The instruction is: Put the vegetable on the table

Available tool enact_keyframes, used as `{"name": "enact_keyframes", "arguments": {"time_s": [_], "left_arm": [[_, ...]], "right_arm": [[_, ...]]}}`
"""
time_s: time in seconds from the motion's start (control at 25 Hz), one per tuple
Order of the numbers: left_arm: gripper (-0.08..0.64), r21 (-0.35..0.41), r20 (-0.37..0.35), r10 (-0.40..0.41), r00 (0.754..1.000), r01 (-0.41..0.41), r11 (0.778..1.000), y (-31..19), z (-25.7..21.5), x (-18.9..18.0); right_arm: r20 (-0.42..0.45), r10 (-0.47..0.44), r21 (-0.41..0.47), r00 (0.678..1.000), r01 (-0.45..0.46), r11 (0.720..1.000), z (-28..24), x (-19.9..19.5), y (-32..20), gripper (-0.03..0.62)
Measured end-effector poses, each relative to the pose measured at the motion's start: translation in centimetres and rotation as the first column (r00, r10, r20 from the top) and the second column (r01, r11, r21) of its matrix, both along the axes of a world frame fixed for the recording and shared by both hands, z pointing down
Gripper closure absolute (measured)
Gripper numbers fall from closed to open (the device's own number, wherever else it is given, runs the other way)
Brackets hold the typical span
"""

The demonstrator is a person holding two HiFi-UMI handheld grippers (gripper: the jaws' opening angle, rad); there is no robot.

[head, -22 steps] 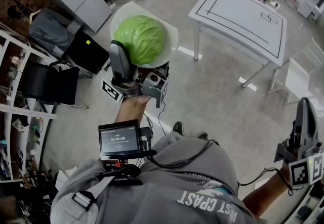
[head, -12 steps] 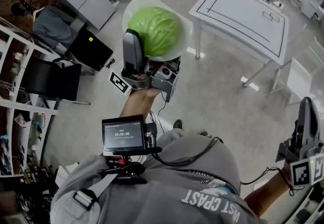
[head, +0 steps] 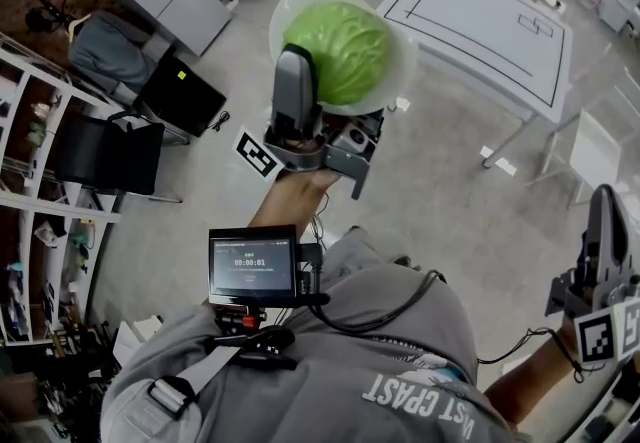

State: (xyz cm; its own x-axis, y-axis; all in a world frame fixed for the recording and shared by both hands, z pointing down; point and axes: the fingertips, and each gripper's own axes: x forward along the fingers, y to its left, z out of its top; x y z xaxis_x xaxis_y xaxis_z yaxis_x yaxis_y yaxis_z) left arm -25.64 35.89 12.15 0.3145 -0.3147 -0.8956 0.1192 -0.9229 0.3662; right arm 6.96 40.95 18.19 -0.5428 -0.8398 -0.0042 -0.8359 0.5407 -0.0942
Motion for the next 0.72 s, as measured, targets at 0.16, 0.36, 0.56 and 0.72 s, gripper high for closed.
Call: {"name": "enact_keyframes", "arguments": {"time_s": [0.16, 0.36, 0.56, 0.72], "left_arm": [[0.192, -0.01, 0.015, 0.033, 0.999, -0.033, 0.999, -1.2, 0.5, 1.3], [0.192, -0.025, 0.015, 0.08, 0.997, -0.08, 0.997, -4.1, 1.2, 2.1], [0.192, -0.039, 0.014, 0.123, 0.992, -0.123, 0.992, -7.6, 2.0, 1.6], [0.192, -0.032, 0.02, 0.152, 0.988, -0.152, 0.988, -10.3, 2.0, 0.5]], "right_arm": [[0.01, -0.013, -0.003, 1.0, 0.013, 1.0, 0.1, -0.7, -1.2, 0.584], [0.008, -0.003, -0.015, 1.0, 0.003, 1.0, 0.4, -1.7, -3.7, 0.584], [0.048, 0.018, -0.049, 0.999, -0.016, 0.999, 1.9, -2.4, -6.1, 0.584], [0.028, 0.033, -0.046, 0.999, -0.032, 0.998, 1.6, -4.7, -8.8, 0.584]]}}
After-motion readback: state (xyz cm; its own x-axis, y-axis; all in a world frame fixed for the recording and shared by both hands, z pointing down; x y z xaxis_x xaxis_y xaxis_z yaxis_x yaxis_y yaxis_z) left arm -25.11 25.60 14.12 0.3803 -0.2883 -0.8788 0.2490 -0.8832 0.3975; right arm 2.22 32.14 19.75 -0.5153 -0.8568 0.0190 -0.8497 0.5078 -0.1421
